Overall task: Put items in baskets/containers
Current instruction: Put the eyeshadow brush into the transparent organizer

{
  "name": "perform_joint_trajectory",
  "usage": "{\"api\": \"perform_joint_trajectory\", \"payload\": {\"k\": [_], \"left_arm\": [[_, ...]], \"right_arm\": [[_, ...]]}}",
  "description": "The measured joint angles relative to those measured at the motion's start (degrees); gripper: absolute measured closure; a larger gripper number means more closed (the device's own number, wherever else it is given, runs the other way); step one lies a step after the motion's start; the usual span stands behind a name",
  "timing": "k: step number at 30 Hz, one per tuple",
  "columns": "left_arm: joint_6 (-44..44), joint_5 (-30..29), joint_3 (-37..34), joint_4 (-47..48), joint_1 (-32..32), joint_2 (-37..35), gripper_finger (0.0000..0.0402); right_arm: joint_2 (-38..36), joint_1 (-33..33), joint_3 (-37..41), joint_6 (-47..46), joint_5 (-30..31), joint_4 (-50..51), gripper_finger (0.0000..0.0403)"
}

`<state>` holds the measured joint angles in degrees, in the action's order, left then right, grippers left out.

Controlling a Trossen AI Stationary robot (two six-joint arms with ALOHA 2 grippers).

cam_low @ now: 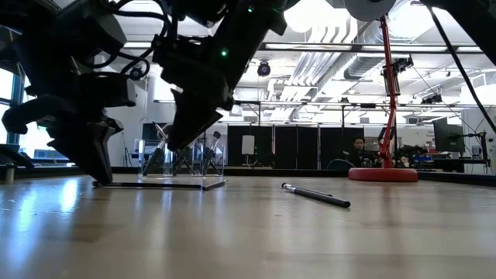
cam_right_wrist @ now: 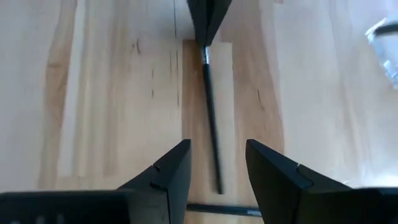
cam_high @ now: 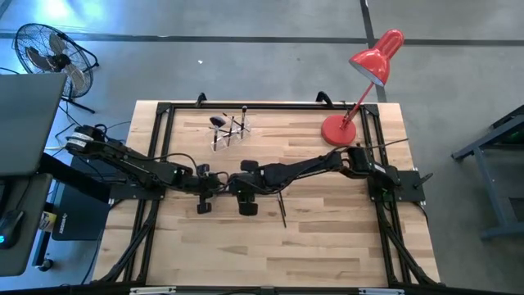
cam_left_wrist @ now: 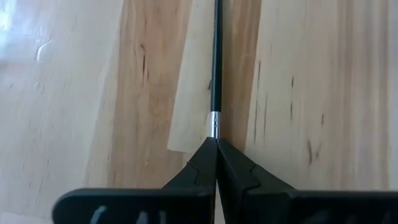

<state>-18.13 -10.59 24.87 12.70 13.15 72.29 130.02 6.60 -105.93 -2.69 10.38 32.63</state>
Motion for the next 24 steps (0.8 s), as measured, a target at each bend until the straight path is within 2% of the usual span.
{"api": "perform_joint_trajectory", "payload": {"k": [5,19,24], "left_arm": [[0.0,0.9,0.2,0.0,0.0,0.0,0.0399],[0.1,0.8,0.5,4.1,0.0,-1.4,0.0401],[-0.2,1.1,-1.3,1.8,0.0,-1.4,0.0401]], "right_arm": [[0.0,0.6,0.0,4.3,2.2,0.6,0.0255],[0.0,0.6,-0.1,2.6,2.1,0.0,0.0256],[0.0,0.6,-0.1,2.3,2.1,-0.7,0.0258]]}}
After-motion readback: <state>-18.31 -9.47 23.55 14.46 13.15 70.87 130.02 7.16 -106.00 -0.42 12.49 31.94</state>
